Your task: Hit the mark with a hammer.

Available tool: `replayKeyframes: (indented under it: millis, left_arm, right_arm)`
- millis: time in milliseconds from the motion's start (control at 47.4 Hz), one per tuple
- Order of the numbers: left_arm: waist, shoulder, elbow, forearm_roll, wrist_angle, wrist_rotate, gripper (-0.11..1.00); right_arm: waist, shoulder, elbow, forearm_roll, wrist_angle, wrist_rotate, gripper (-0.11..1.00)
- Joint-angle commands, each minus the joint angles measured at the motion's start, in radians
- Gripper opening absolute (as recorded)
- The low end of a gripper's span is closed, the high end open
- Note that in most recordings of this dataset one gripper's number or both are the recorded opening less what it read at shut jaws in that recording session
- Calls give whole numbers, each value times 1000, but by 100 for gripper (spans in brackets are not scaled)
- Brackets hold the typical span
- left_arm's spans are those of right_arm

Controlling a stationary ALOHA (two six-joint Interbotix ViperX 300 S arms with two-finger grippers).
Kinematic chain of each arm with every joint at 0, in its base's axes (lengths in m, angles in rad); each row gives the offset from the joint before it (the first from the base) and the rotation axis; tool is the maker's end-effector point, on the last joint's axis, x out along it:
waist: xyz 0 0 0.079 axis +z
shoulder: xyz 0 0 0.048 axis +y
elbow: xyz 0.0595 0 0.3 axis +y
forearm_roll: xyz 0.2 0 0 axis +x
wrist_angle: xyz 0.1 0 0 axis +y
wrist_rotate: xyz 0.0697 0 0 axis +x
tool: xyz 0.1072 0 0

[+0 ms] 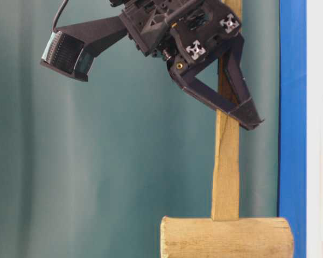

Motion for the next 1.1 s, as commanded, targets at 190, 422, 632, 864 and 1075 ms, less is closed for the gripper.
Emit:
replayKeyframes:
  millis: [190, 422, 632, 864, 1075]
  left_arm:
    - [3, 152, -109, 0, -72, -3, 94]
    - [3, 232, -160, -2, -67, -5, 94]
    - [3, 230, -158, -5, -44, -14, 92]
    - [3, 229, -158, -3, 3, -58, 47]
    - [3, 224, -160, -3, -8, -63, 48]
  right_arm:
    - [0, -14, -28, -3, -11, -3, 2]
    - [2, -17, -25, -5, -11, -3, 2]
    - [2, -20, -21, -3, -11, -3, 2]
    - [2, -20, -23, -6, -3, -3, 2]
    - [0, -20, -25, -6, 2, -3, 2]
